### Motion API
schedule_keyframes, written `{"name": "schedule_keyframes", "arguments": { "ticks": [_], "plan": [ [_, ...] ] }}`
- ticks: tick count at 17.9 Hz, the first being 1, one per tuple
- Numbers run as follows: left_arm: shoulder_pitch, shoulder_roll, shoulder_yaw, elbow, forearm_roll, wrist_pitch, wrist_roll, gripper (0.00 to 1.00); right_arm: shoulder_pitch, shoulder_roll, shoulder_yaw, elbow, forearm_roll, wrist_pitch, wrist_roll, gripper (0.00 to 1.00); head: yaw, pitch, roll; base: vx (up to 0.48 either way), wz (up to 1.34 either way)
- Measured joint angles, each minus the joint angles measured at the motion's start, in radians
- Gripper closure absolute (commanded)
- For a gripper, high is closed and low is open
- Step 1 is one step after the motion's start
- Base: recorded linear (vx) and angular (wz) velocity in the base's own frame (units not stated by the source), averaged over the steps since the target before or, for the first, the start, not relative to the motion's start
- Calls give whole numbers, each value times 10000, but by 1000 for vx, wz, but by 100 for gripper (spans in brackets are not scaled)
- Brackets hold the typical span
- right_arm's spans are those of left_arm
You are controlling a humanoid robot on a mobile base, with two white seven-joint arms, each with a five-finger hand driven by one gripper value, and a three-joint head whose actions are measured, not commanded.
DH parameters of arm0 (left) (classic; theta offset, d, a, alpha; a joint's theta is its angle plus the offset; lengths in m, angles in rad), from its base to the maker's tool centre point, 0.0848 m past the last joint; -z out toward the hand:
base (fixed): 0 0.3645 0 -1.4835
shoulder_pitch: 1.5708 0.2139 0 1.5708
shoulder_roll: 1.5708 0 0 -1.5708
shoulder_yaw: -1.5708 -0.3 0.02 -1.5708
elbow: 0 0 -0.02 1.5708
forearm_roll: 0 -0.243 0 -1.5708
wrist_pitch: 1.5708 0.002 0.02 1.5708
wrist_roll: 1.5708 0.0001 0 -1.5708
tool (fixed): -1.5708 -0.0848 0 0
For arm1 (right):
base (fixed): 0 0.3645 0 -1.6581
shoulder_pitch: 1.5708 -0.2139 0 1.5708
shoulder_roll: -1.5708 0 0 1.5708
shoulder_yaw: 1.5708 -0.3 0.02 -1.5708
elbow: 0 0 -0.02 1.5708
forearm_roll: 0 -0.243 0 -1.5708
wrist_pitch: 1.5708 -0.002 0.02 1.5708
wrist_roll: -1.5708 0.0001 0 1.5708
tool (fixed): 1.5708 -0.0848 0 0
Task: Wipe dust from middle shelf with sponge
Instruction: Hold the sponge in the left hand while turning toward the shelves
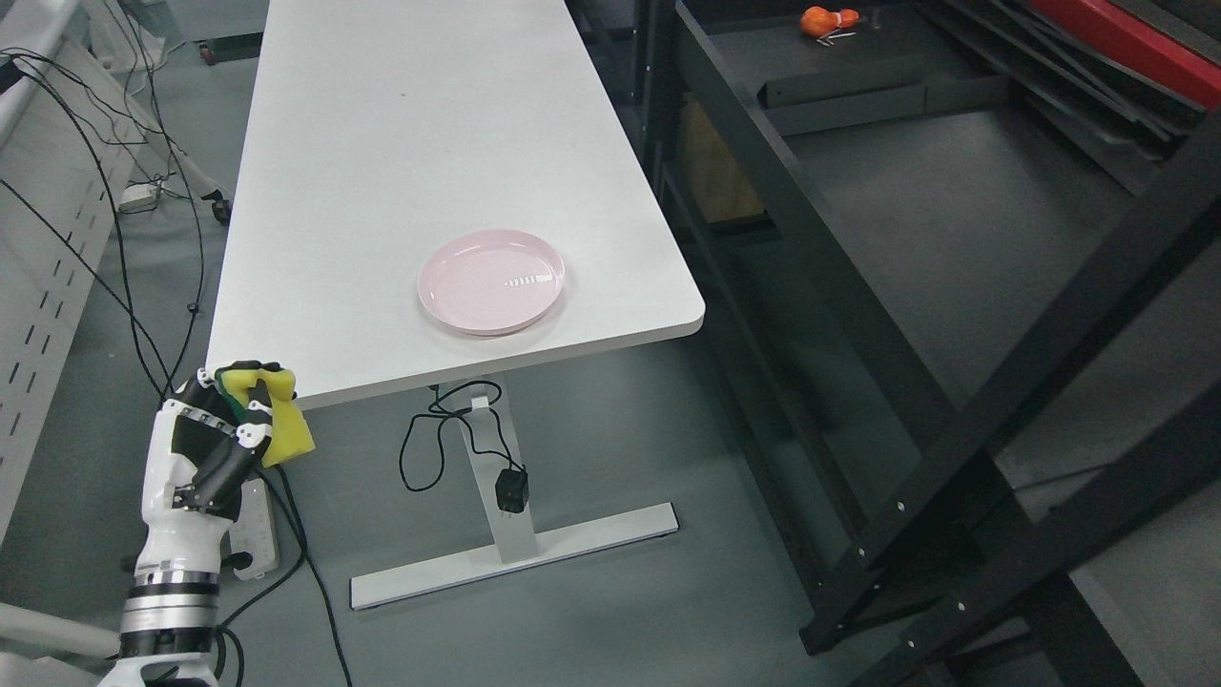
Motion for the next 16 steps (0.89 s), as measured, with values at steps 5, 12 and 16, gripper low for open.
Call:
{"name": "schedule_keyframes", "arguments": {
  "ticks": [5, 12, 16],
  "plan": [
    [-46, -112, -378, -116, -19, 15, 43, 98, -1, 0, 0, 0, 0, 0, 3, 0, 0, 0, 0, -267, -501],
    [-63, -180, -713, -190, -29, -65, 8, 97, 1, 0, 0, 0, 0, 0, 3, 0, 0, 0, 0, -227, -907],
    [-68, -209, -931, -218, -35, -104, 2, 97, 2, 0, 1, 0, 0, 0, 4, 0, 0, 0, 0, -108, -1082]
  ]
}}
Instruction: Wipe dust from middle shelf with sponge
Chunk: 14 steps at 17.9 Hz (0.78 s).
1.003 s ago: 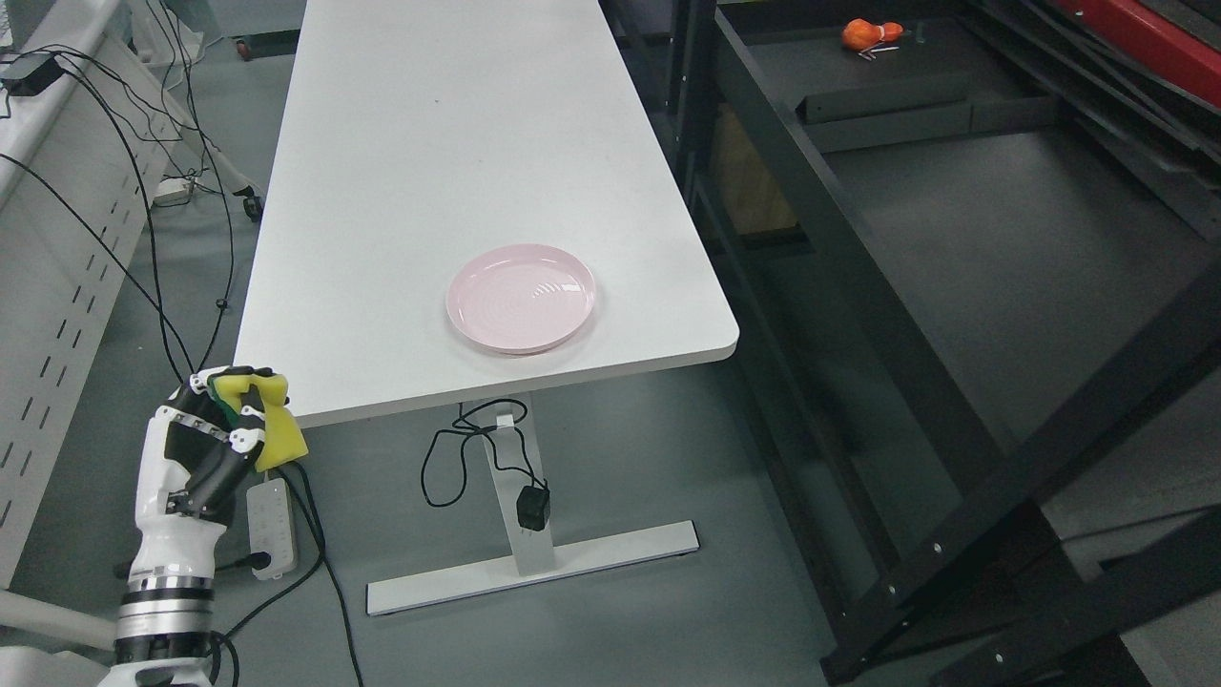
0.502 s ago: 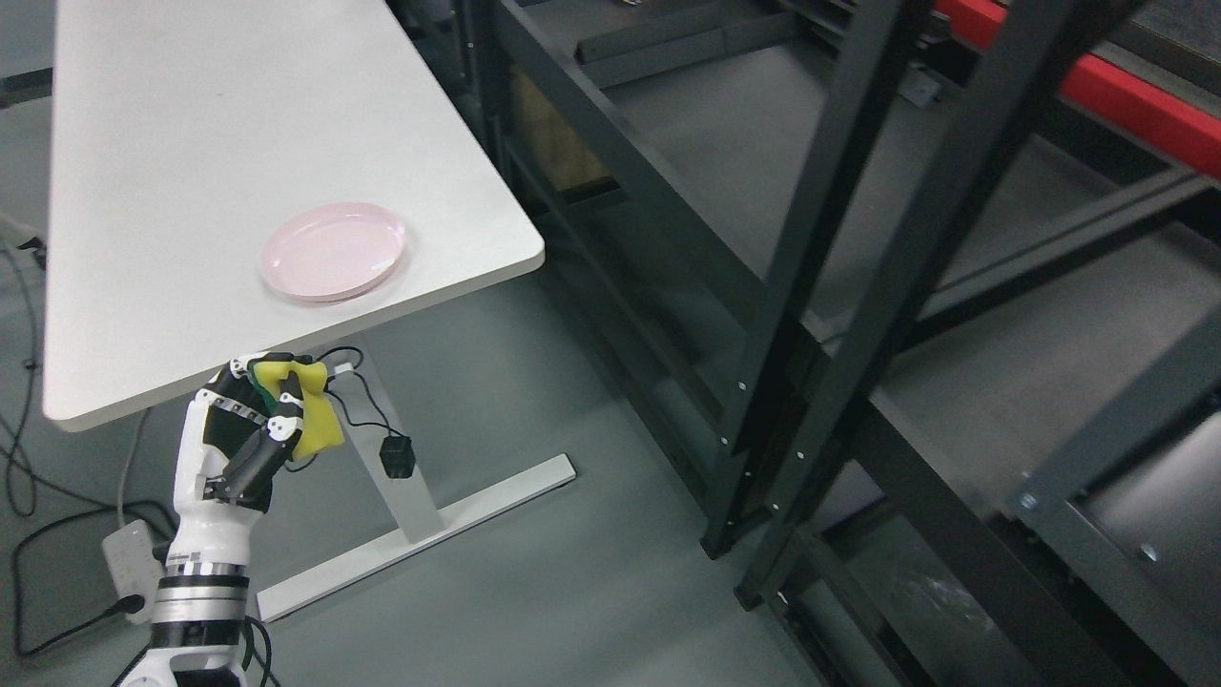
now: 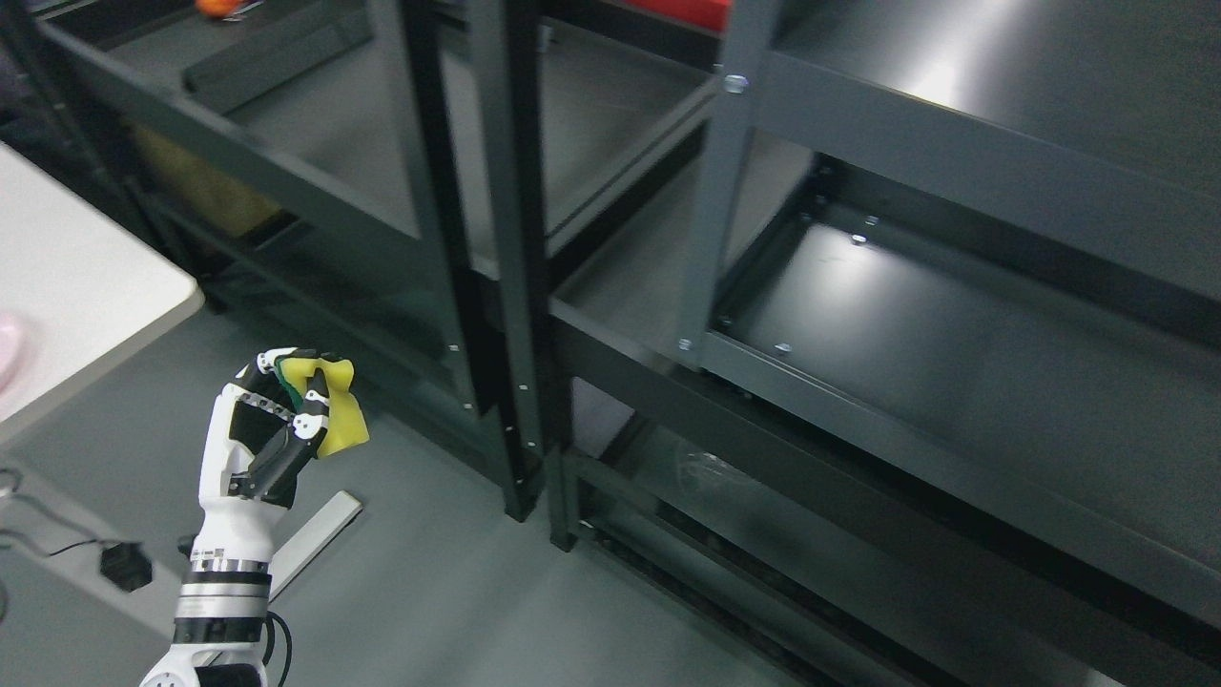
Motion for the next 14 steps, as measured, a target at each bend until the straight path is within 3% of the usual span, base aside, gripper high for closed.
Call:
{"name": "schedule_keyframes", "arguments": {
  "ticks": [7, 14],
  "plan": [
    [-3, -26, -338, -24, -2, 0, -6, 96, -1, 0, 0, 0, 0, 0, 0, 0, 0, -2, 0, -18, -895],
    [-3, -38, -550, -37, -4, 0, -6, 94, -5, 0, 0, 0, 0, 0, 0, 0, 0, -3, 0, 25, -346]
  ]
}}
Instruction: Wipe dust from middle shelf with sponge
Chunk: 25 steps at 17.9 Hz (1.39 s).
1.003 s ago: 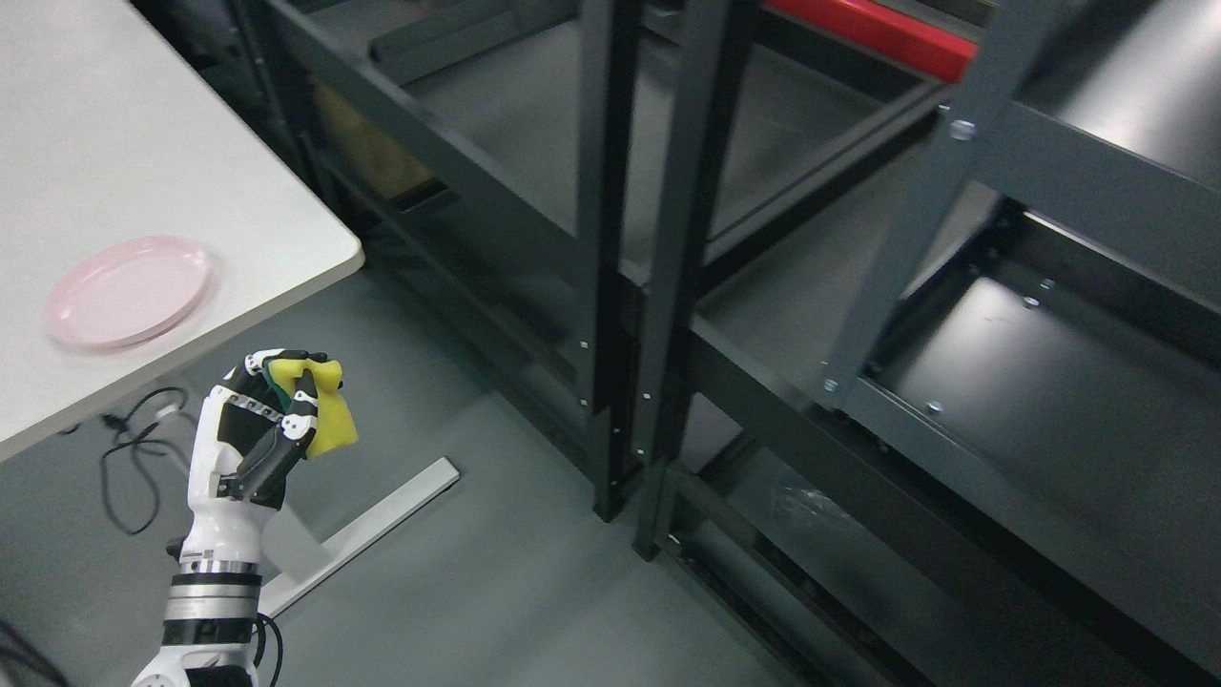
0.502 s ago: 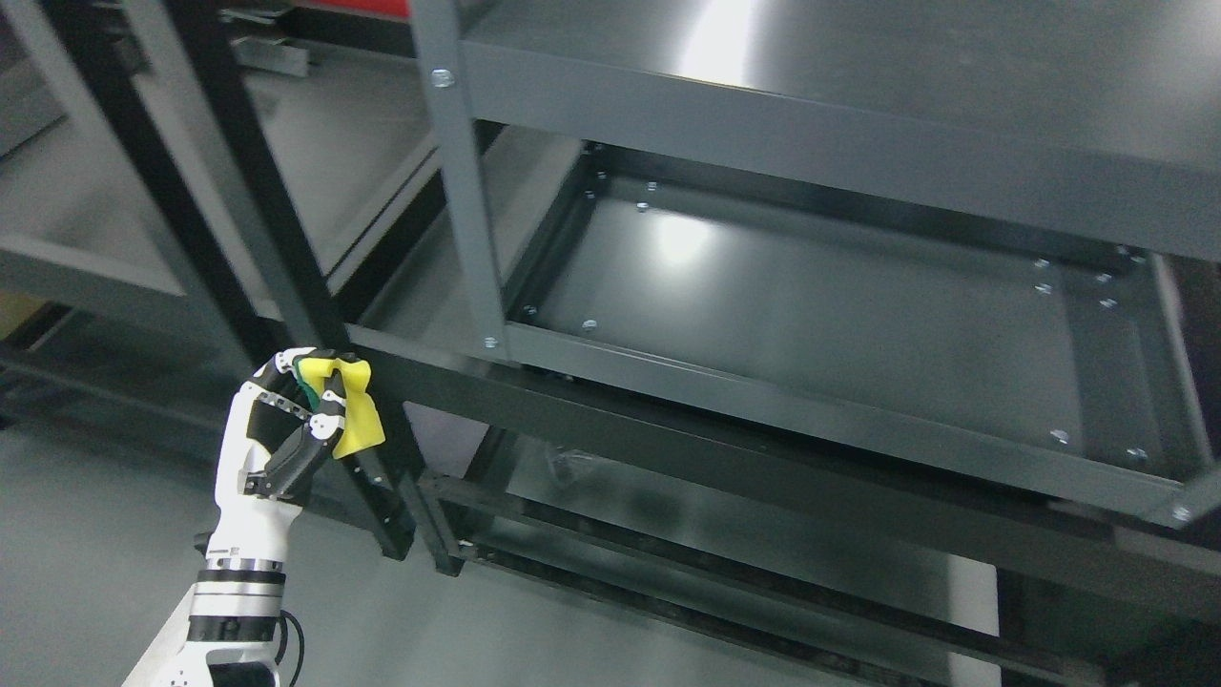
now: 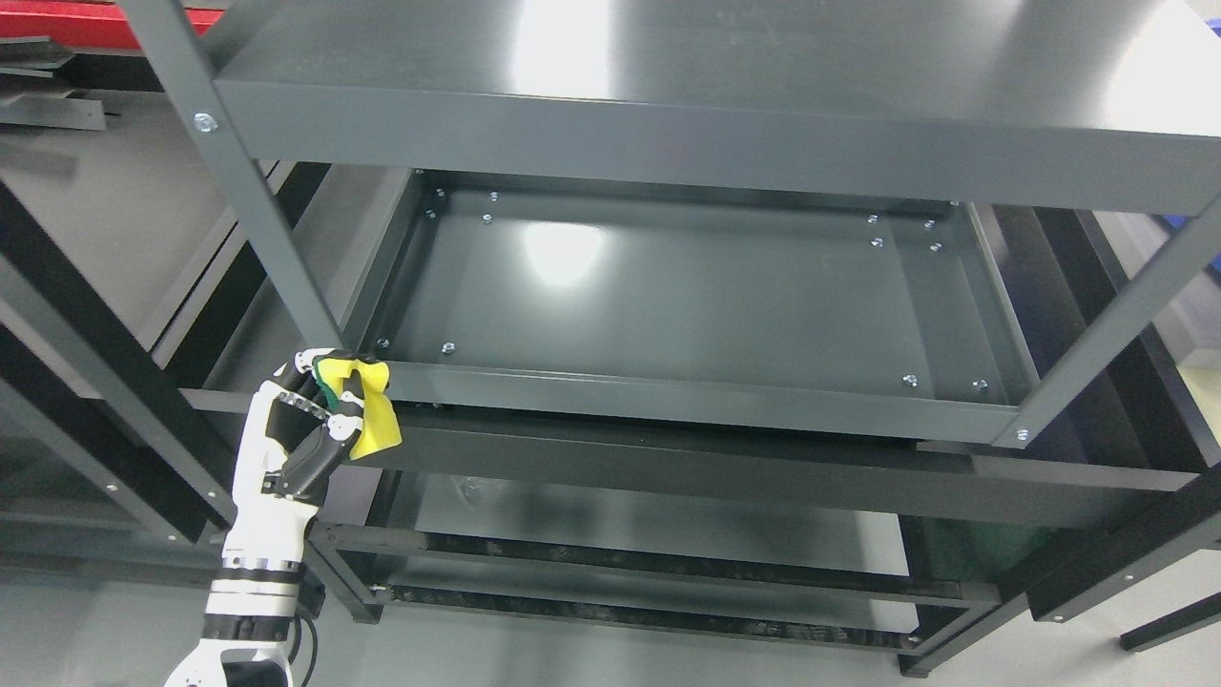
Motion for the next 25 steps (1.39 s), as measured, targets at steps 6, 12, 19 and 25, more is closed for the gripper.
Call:
{"name": "schedule_keyframes", "arguments": {
  "ticks": [6, 12, 19, 25],
  "plan": [
    [1, -5, -157, -7, -11, 0, 13, 93, -1, 0, 1, 0, 0, 0, 0, 0, 0, 0, 0, -3, 15],
    [0, -9, -269, -8, -14, 0, 15, 92, 0, 0, 1, 0, 0, 0, 1, 0, 0, 0, 0, 0, 8],
    [0, -12, -372, -10, -15, -15, 15, 91, 3, 0, 1, 0, 0, 0, 2, 0, 0, 0, 0, 0, 0],
    [0, -13, -416, -11, -16, -21, 15, 91, 3, 0, 0, 0, 0, 0, 2, 0, 0, 0, 0, 0, 0]
  ]
}}
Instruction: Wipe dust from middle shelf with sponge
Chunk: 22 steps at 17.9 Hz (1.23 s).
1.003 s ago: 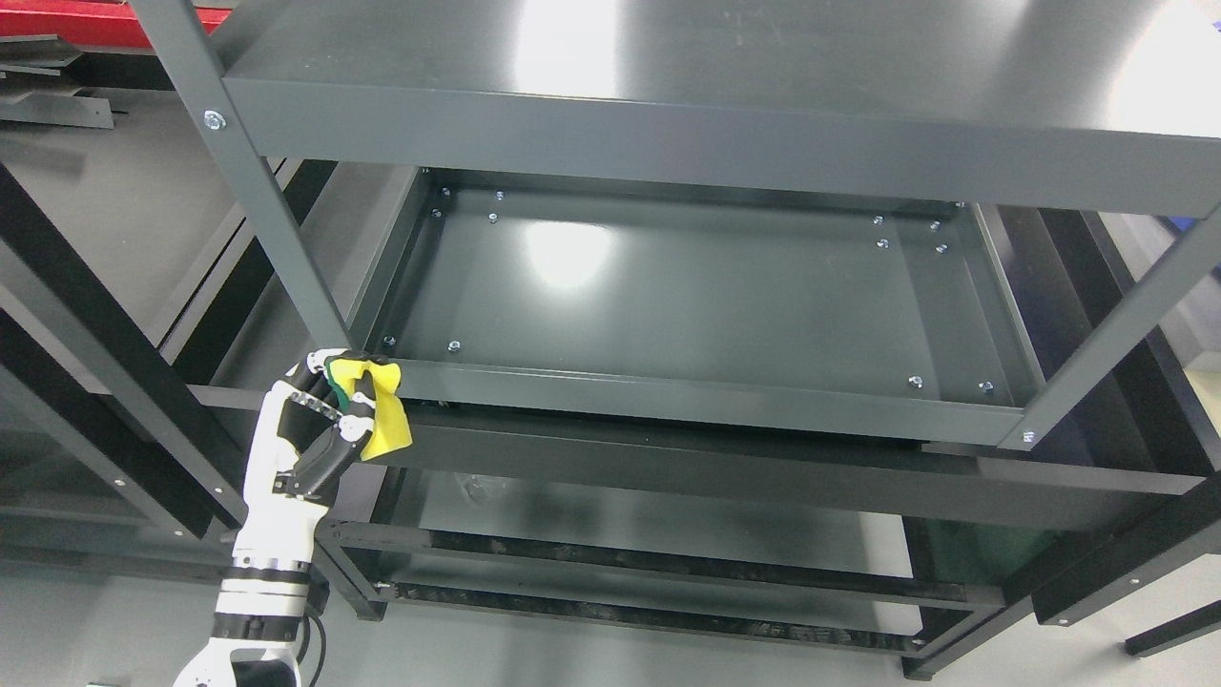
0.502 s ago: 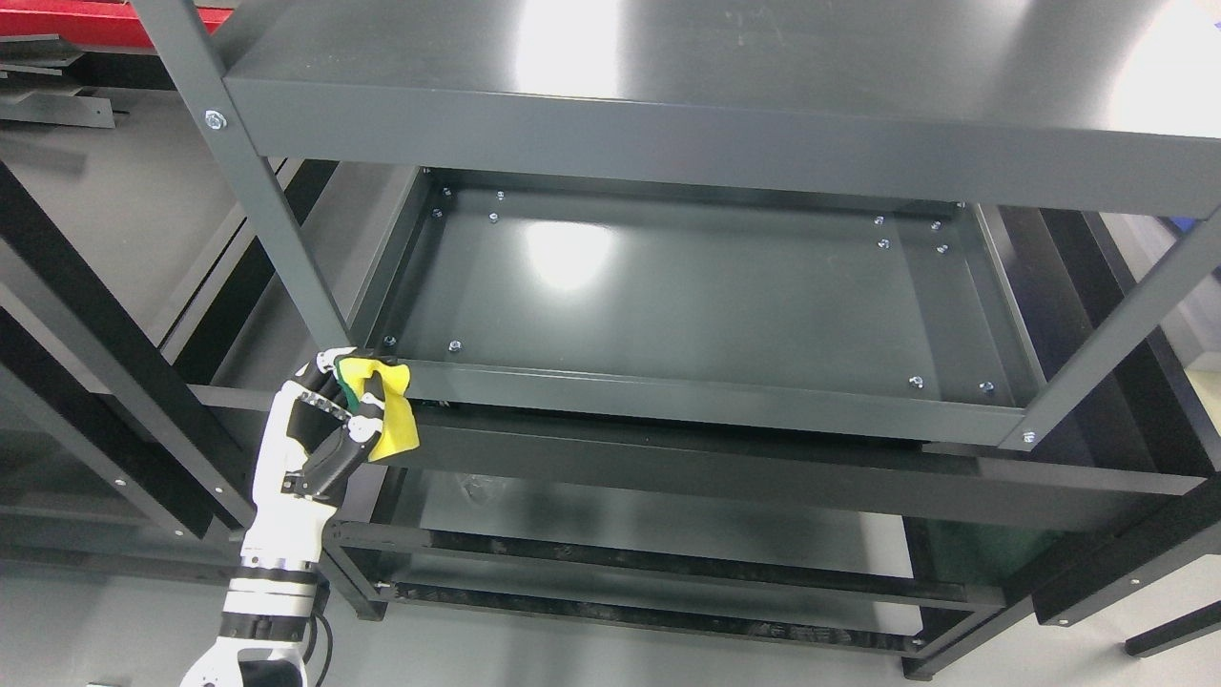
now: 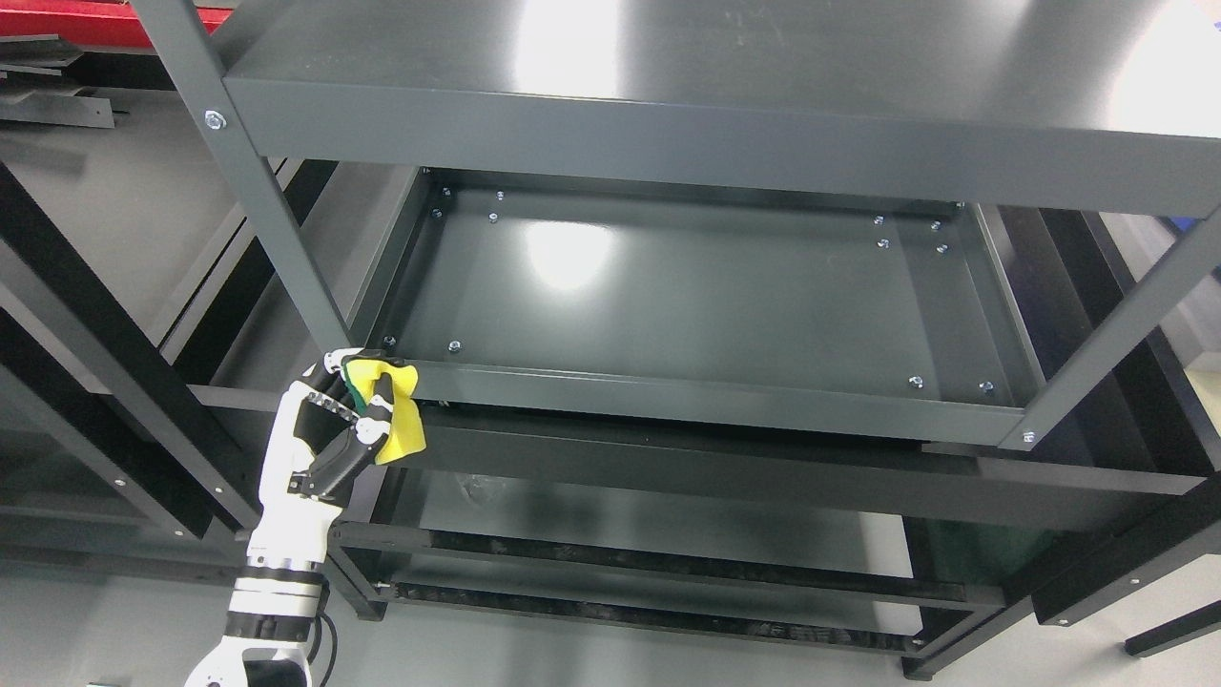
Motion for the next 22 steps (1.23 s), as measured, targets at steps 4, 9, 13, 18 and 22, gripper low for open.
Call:
{"name": "schedule_keyframes", "arguments": {
  "ticks": [4, 9, 13, 18, 22],
  "plan": [
    [0, 0, -29, 0, -20, 27, 0, 91, 0, 0, 0, 0, 0, 0, 0, 0, 0, 0, 0, 0, 0],
    [-314, 242, -345, -5, -290, -829, -934, 94, 1, 0, 0, 0, 0, 0, 0, 0, 0, 0, 0, 0, 0],
    [-1314, 559, -1365, -5, -1674, -1790, -1510, 98, 1, 0, 0, 0, 0, 0, 2, 0, 0, 0, 0, 0, 0],
    [-3921, 490, -3381, 118, -4618, -2201, -1815, 99, 0, 0, 0, 0, 0, -1, 6, 0, 0, 0, 0, 0, 0],
    [-5812, 336, -5296, 345, -6558, -2372, -2561, 100, 0, 0, 0, 0, 0, -1, 6, 0, 0, 0, 0, 0, 0]
  ]
}}
